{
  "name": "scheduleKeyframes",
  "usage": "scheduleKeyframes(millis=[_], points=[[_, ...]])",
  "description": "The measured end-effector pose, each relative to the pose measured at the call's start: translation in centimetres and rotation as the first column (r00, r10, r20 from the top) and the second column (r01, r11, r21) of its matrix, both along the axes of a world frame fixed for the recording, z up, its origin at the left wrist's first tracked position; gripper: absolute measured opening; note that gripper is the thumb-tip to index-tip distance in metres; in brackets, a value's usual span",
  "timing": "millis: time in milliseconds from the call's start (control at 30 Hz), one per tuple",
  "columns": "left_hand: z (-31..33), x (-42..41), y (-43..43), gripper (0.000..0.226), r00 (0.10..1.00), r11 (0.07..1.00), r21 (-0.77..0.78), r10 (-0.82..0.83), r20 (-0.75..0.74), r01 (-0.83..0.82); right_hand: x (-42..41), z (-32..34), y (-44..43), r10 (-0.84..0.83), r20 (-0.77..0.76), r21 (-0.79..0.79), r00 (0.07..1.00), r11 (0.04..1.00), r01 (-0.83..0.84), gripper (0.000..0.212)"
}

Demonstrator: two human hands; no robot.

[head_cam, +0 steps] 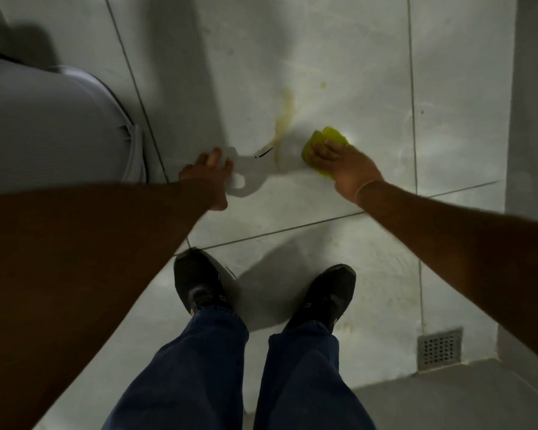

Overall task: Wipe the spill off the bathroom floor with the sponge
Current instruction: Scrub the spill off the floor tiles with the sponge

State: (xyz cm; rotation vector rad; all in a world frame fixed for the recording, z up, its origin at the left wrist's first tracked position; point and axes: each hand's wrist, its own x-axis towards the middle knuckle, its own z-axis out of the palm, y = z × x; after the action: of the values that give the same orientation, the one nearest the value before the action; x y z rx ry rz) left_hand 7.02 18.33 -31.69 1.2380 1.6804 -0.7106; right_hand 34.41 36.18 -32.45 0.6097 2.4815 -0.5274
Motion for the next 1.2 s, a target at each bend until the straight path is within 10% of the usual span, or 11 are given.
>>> scheduleKeyframes(millis=[300, 433, 567, 800, 1067, 1200], points=[[-0.5, 1.0, -1.3, 0.107, 0.999, 0.998, 0.051, 0.035, -0.032, -0.033, -9.3, -1.4, 7.6, -0.639, 0.058, 0.085, 0.767, 0.768, 0.634, 0.062], [-0.2, 0.6, -0.9, 0.106, 0.999, 0.999, 0.025, 0.022, -0.025, -0.021, -14.2, -1.6, 2.4, -0.189, -0.119, -0.005, 0.975, 0.982, 0.190, 0.061], [0.1, 0.2, -0.3, 0.108, 0.999, 0.999, -0.005, 0.034, 0.007, -0.034, -11.0, -0.1, -1.1, 0.180, -0.205, -0.053, 0.962, 0.980, -0.194, 0.054], [-0.2, 0.2, -0.1, 0.117, 1.000, 0.998, -0.057, 0.012, 0.008, -0.011, -10.1, -1.2, 2.8, -0.477, 0.002, 0.092, 0.879, 0.875, 0.475, 0.066], [-1.2, -0.1, 0.0, 0.118, 1.000, 0.998, -0.063, 0.006, 0.004, -0.006, -8.6, -1.1, -7.5, 0.310, -0.157, -0.050, 0.938, 0.946, -0.321, 0.069], [-1.4, 0.1, -0.1, 0.118, 1.000, 0.998, -0.064, 0.017, 0.006, -0.016, -4.8, -1.1, -5.6, 0.126, -0.086, -0.011, 0.988, 0.992, -0.127, 0.077]])
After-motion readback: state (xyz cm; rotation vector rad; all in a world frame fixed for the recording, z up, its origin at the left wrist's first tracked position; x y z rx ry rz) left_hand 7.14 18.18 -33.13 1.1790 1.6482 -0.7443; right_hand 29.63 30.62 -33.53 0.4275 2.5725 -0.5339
